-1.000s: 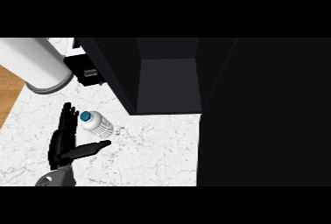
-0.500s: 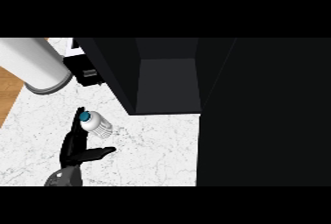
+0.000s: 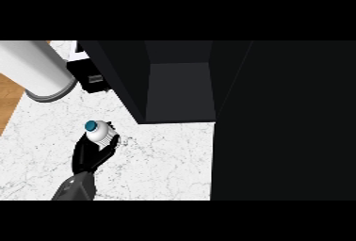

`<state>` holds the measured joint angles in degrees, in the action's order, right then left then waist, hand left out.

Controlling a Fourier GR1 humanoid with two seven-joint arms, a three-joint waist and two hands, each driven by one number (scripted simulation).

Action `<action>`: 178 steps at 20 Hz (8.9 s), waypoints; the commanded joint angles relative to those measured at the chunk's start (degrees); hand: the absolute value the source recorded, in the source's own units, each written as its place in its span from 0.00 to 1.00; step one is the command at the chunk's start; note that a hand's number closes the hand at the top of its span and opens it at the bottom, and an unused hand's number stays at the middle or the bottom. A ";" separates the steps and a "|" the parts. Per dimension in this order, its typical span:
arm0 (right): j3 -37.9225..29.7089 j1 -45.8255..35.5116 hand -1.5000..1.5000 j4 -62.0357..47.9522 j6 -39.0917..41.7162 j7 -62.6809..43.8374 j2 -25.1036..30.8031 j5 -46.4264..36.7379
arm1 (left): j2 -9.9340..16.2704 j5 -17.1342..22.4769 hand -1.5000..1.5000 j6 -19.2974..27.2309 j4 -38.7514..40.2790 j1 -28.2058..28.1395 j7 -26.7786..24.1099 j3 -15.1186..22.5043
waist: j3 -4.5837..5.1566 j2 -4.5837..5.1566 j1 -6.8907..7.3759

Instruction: Pick up the bottled water, place it into the cabinet and close the cabinet

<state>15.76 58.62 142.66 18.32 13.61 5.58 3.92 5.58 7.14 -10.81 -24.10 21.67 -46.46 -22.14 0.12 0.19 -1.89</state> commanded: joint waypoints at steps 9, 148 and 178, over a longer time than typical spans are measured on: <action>-0.77 -3.42 0.00 2.27 -1.49 -3.82 0.38 0.66 | -1.82 0.32 1.00 -5.31 8.84 2.49 -8.86 -0.11 | 0.00 0.12 0.78; 4.08 -2.20 1.00 6.96 16.14 -2.53 12.46 -8.03 | 12.55 28.48 0.00 22.52 -67.32 -17.70 17.14 53.63 | -0.02 -0.91 2.27; 33.55 -14.88 1.00 4.68 11.84 -13.20 13.27 -6.74 | 30.31 44.04 0.00 6.44 -84.04 -40.79 17.00 35.56 | 0.66 -0.01 8.09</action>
<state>35.90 47.10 142.89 28.53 5.88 21.53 -1.16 34.16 50.51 -1.35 -107.17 -17.23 -28.85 14.50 0.80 -0.37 4.50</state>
